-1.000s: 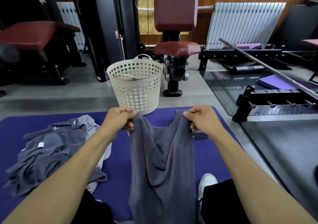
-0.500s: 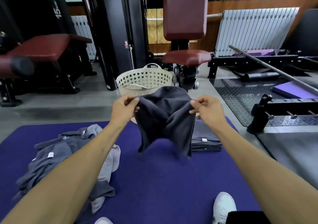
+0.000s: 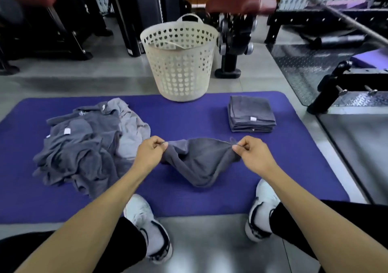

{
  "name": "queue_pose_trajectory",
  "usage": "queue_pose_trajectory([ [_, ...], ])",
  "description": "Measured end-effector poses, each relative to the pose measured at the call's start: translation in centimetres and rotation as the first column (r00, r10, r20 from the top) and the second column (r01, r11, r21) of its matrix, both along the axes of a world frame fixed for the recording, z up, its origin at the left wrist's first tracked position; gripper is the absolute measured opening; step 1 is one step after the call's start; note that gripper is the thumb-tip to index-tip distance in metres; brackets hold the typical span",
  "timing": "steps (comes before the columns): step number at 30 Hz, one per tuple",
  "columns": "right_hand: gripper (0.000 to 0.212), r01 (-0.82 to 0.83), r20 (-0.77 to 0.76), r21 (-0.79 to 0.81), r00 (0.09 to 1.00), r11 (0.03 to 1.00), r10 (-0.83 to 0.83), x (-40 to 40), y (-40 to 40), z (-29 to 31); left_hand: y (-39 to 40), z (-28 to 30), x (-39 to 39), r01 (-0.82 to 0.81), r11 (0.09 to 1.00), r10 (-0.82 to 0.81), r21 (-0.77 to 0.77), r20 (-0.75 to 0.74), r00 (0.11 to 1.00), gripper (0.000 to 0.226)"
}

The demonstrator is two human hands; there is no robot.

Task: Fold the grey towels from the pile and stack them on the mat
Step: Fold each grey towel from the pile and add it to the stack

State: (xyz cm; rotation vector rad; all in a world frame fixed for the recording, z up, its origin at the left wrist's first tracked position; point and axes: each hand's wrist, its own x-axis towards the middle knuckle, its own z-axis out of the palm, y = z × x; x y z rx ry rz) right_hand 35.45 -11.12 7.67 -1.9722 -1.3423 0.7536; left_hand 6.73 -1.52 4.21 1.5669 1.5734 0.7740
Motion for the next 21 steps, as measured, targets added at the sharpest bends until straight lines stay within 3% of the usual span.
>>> queue_pose_trajectory([
  [11, 0.018, -0.013, -0.114, -0.26, 0.993, 0.966, -0.017, 0.8, -4.3, -8.0, -3.4, -7.7, -0.7, 0.124, 0.942, -0.13, -0.311, 0.0, 0.991, 0.023],
  [18, 0.019, -0.031, -0.081, -0.395, 0.997, 0.918, -0.001, 1.8, -4.6, -10.7, -4.0, -10.3, -1.0, 0.204, 0.78, -0.345, -0.591, -0.135, 0.929, 0.02],
  [21, 0.016, -0.041, -0.084, -0.427, 0.996, 0.903, 0.006, 2.3, -3.1, -10.7, -2.5, -10.8, -1.0, 0.15, 0.79, -0.286, -0.594, -0.14, 0.948, 0.027],
])
